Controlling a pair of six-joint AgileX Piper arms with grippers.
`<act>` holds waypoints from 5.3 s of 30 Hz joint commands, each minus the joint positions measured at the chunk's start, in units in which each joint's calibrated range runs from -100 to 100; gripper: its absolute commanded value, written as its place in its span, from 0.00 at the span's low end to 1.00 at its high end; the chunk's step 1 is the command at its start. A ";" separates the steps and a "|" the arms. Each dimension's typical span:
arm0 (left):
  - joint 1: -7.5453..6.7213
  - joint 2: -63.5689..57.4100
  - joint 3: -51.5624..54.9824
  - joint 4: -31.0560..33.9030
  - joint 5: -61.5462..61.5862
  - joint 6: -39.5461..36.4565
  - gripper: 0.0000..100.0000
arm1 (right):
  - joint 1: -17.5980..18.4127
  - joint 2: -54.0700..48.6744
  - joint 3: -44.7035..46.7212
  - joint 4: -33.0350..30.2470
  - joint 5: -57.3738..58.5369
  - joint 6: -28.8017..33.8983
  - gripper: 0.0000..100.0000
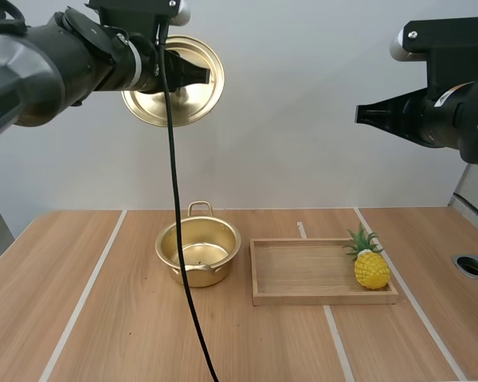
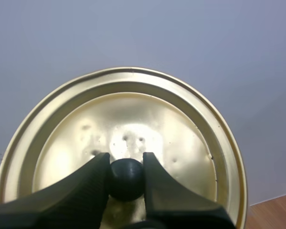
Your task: Open the pot, put the pineapple inside, and close it
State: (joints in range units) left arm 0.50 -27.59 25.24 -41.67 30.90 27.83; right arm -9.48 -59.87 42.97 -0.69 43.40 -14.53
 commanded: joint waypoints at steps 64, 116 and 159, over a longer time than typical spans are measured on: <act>-0.04 -25.72 -4.01 0.50 -10.23 -3.63 0.00 | -0.25 9.46 -0.46 -3.83 13.93 -4.83 1.00; -0.04 -25.72 -4.01 0.50 -10.23 -3.63 0.00 | -0.25 38.92 14.31 -3.54 1.50 -15.37 1.00; -0.04 -25.72 -4.01 0.39 -10.23 -3.63 0.00 | -0.25 49.86 14.31 -6.86 -16.29 -15.37 0.98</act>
State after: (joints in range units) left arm 0.50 -53.10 21.40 -41.13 21.96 24.47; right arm -9.48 -10.13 57.01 -7.26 27.95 -29.96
